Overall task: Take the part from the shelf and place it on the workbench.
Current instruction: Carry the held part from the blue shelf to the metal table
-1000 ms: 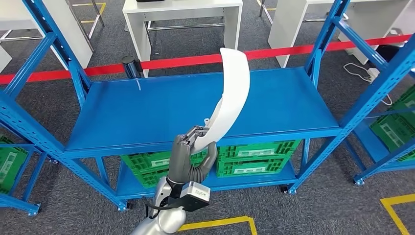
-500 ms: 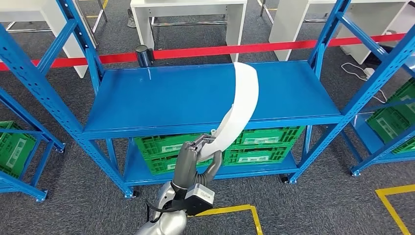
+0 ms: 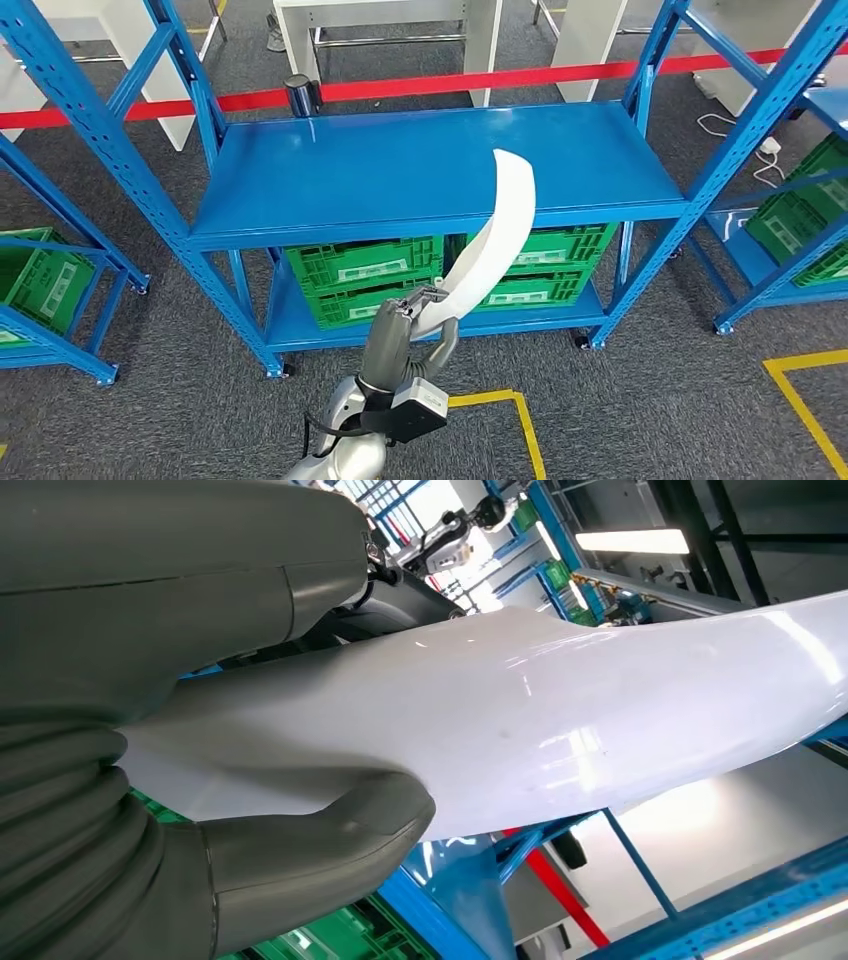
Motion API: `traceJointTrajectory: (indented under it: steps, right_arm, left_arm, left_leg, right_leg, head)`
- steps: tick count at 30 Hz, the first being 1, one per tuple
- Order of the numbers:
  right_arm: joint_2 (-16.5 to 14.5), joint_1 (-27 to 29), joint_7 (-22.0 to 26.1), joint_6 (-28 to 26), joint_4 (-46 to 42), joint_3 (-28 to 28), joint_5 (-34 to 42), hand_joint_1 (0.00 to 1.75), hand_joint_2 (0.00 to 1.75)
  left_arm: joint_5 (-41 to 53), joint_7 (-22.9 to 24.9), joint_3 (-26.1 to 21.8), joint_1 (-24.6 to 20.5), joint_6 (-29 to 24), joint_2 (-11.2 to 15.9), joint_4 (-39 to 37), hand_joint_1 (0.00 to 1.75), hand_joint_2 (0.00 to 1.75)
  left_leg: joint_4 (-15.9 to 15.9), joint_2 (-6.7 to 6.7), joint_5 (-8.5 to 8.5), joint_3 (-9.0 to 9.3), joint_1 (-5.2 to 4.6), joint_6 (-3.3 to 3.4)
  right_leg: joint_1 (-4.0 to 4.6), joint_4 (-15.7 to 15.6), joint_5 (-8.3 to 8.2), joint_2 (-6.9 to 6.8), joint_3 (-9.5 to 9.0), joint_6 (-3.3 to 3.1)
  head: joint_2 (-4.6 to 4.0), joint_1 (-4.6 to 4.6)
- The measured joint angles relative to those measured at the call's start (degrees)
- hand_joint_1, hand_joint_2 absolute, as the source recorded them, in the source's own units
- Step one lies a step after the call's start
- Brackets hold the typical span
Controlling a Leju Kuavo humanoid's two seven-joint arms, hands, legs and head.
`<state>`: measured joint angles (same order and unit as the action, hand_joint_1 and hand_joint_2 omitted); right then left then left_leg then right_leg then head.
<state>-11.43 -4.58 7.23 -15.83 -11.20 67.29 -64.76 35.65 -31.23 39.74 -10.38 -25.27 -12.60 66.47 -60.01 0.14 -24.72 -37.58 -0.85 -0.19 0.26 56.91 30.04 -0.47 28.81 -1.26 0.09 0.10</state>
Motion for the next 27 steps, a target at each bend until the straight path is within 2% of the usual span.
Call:
traceJointTrajectory:
  steps: [1, 3, 4, 5, 6, 7, 8, 9, 10, 11, 12, 14, 15, 17, 19, 20, 21, 22, 24, 25, 27]
  right_arm:
    - [-0.1, -0.1, 0.3, -0.1, 0.0, 0.0, 0.2, 0.0, 0.0]
    - [-0.2, -0.1, 1.0, -0.3, 0.0, 0.0, 0.7, 0.0, 0.0]
    - [-0.3, -0.1, 1.3, -0.3, 0.0, 0.0, 1.0, 0.0, 0.0]
    - [-0.4, -0.1, 1.6, -0.4, 0.0, 0.0, 1.1, 0.0, 0.0]
    - [-0.4, -0.1, 1.8, -0.3, 0.0, 0.0, 1.3, 0.0, 0.0]
    - [-0.4, -0.1, 1.9, -0.3, 0.0, 0.0, 1.4, 0.0, 0.0]
    - [-0.5, -0.1, 1.9, -0.2, 0.0, 0.0, 1.5, 0.0, 0.0]
    - [-0.5, -0.2, 1.9, -0.1, 0.0, 0.0, 1.7, 0.0, 0.0]
    - [-0.5, -0.2, 1.8, 0.0, 0.0, 0.0, 1.8, 0.0, 0.0]
    - [-0.5, -0.2, 1.8, 0.1, 0.0, 0.1, 1.9, 0.0, 0.0]
    - [-0.5, -0.2, 1.7, 0.1, 0.0, 0.1, 1.9, 0.0, 0.0]
    - [-0.6, -0.2, 1.7, 0.1, 0.0, 0.1, 2.0, 0.0, 0.0]
    - [-0.6, -0.2, 1.7, 0.1, 0.0, 0.1, 2.1, 0.0, 0.0]
    - [-0.7, -0.2, 1.8, 0.3, 0.0, 0.2, 2.2, 0.0, 0.0]
    - [-0.7, -0.2, 2.0, 0.6, 0.0, 0.2, 2.4, 0.0, 0.0]
    - [-0.7, -0.2, 2.1, 0.7, 0.0, 0.2, 2.5, 0.0, 0.0]
    - [-0.7, -0.2, 2.1, 0.7, 0.0, 0.2, 2.6, 0.0, 0.0]
    - [-0.7, -0.2, 2.2, 0.8, 0.0, 0.2, 2.6, 0.0, 0.0]
    - [-0.7, -0.3, 2.2, 1.0, 0.0, 0.2, 2.6, 0.0, 0.0]
    - [-0.7, -0.4, 2.2, 1.2, 0.0, 0.2, 2.6, 0.0, 0.0]
    - [-0.8, -0.4, 2.1, 1.6, 0.0, 0.2, 2.4, 0.0, 0.0]
  left_arm:
    - [0.2, 0.2, 0.0, 0.0, 0.1, 0.1, 0.0, 1.75, 1.75]
    - [0.6, 0.6, 0.0, 0.1, 0.3, 0.2, -0.1, 1.75, 1.75]
    - [0.9, 0.8, 0.0, 0.1, 0.4, 0.2, -0.2, 1.75, 1.75]
    - [1.1, 1.0, 0.0, 0.2, 0.4, 0.3, -0.2, 1.75, 1.75]
    - [1.3, 1.1, 0.0, 0.2, 0.4, 0.3, -0.3, 1.75, 1.75]
    - [1.6, 1.3, 0.0, 0.3, 0.4, 0.3, -0.3, 1.75, 1.75]
    - [1.8, 1.4, 0.0, 0.3, 0.4, 0.3, -0.3, 1.75, 1.75]
    - [2.0, 1.6, 0.0, 0.3, 0.4, 0.3, -0.3, 1.75, 1.75]
    - [2.1, 1.7, 0.0, 0.3, 0.4, 0.3, -0.3, 1.75, 1.75]
    - [2.2, 1.9, 0.0, 0.3, 0.4, 0.3, -0.3, 1.75, 1.75]
    - [2.4, 2.0, 0.0, 0.3, 0.4, 0.2, -0.3, 1.75, 1.75]
    - [2.6, 2.2, 0.0, 0.3, 0.4, 0.2, -0.3, 1.75, 1.75]
    - [2.8, 2.3, 0.0, 0.3, 0.4, 0.2, -0.3, 1.75, 1.75]
    - [2.9, 2.3, 0.0, 0.3, 0.5, 0.2, -0.3, 1.75, 1.75]
    - [3.1, 2.4, 0.0, 0.3, 0.5, 0.2, -0.5, 1.75, 1.75]
    - [3.1, 2.5, 0.0, 0.3, 0.6, 0.2, -0.6, 1.75, 1.75]
    - [3.1, 2.6, 0.0, 0.3, 0.7, 0.2, -0.7, 1.75, 1.75]
    - [3.1, 2.6, 0.0, 0.3, 0.8, 0.2, -0.7, 1.75, 1.75]
    - [3.1, 2.8, 0.0, 0.3, 0.9, 0.2, -0.8, 1.75, 1.75]
    - [3.2, 2.9, 0.0, 0.3, 1.0, 0.2, -0.8, 1.75, 1.75]
    - [3.4, 3.2, 0.0, 0.3, 1.1, 0.2, -1.0, 1.75, 1.75]
  left_leg:
    - [-2.1, -0.08, -2.47, -0.7, 0.13, -0.41]
    - [-9.0, -0.13, -8.1, -2.33, 0.53, -1.17]
    - [-12.2, -0.12, -9.45, -2.78, 0.75, -1.49]
    - [-14.1, -0.12, -9.35, -2.6, 0.93, -1.72]
    - [-14.3, -0.11, -8.04, -1.58, 1.09, -1.89]
    - [-12.5, -0.11, -6.26, 0.39, 1.23, -1.99]
    - [-9.1, -0.1, -5.15, 3.18, 1.35, -2.02]
    - [-4.9, -0.12, -5.06, 6.28, 1.34, -1.95]
    - [-1.2, -0.13, -5.69, 8.69, 1.3, -1.67]
    - [1.4, -0.15, -6.6, 10.17, 1.19, -1.27]
    - [2.6, -0.16, -7.14, 10.64, 0.99, -0.74]
    - [2.9, -0.1, -6.76, 10.22, 0.96, 0.48]
    - [2.9, -0.05, -6.41, 10.02, 1.01, 1.05]
    - [2.9, 0.13, -5.67, 9.37, 1.06, 1.79]
    - [2.6, 0.22, -5.06, 8.45, 0.93, 1.98]
    - [2.3, 0.23, -4.82, 7.98, 0.87, 1.95]
    - [1.9, 0.21, -4.7, 7.53, 0.84, 1.89]
    - [1.5, 0.19, -4.63, 7.13, 0.83, 1.84]
    - [0.9, 0.17, -4.59, 6.47, 0.72, 1.62]
    - [0.7, 0.16, -4.52, 6.18, 0.65, 1.36]
    - [0.6, 0.16, -4.17, 5.74, 0.59, 0.61]
  right_leg:
    - [-0.23, -0.1, -0.72, -0.1, 0.69, -0.21]
    - [-0.33, -0.1, -1.97, -0.15, 2.29, -0.3]
    - [-0.39, -0.1, -2.58, -0.2, 3.16, -0.19]
    - [-0.47, 0.0, -3.13, -0.26, 4.06, -0.04]
    - [-0.57, 0.2, -3.64, -0.33, 4.91, 0.14]
    - [-0.67, 0.4, -4.09, -0.37, 5.68, 0.35]
    - [-0.76, 0.6, -4.49, -0.38, 6.29, 0.61]
    - [-0.76, 0.9, -4.83, -0.36, 6.78, 0.91]
    - [-0.74, 1.2, -5.18, -0.33, 7.11, 1.26]
    - [-0.69, 1.4, -5.52, -0.3, 7.31, 1.62]
    - [-0.69, 1.4, -5.85, -0.3, 7.45, 2.01]
    - [-0.88, 1.6, -6.07, -0.27, 7.7, 2.72]
    - [-1.0, 2.7, -5.23, -0.2, 8.18, 3.02]
    - [-1.12, 8.3, -1.39, -0.04, 10.55, 3.49]
    - [-1.12, 15.7, 2.51, 0.02, 13.37, 3.75]
    - [-1.11, 17.5, 3.11, 0.02, 13.72, 3.76]
    - [-1.1, 17.0, 2.67, 0.03, 12.94, 3.68]
    - [-1.09, 14.3, 1.35, 0.03, 11.02, 3.5]
    - [-0.92, 6.7, -1.12, 0.08, 6.4, 2.95]
    - [-0.77, 4.0, -1.77, 0.11, 4.99, 2.66]
    - [-0.41, 2.7, -2.07, 0.16, 4.62, 2.12]
  head:
    - [0.0, -0.08]
    - [0.0, -0.28]
    - [0.0, -0.32]
    - [0.0, -0.33]
    - [0.0, -0.35]
    - [0.0, -0.36]
    - [0.0, -0.38]
    - [0.0, -0.43]
    - [0.0, -0.46]
    - [0.0, -0.5]
    - [0.0, -0.52]
    - [0.0, -0.51]
    - [0.0, -0.43]
    - [0.0, -0.26]
    - [0.0, -0.17]
    - [0.0, -0.17]
    - [0.0, -0.17]
    - [0.0, -0.16]
    - [0.0, -0.16]
    - [0.0, -0.16]
    - [0.0, -0.18]
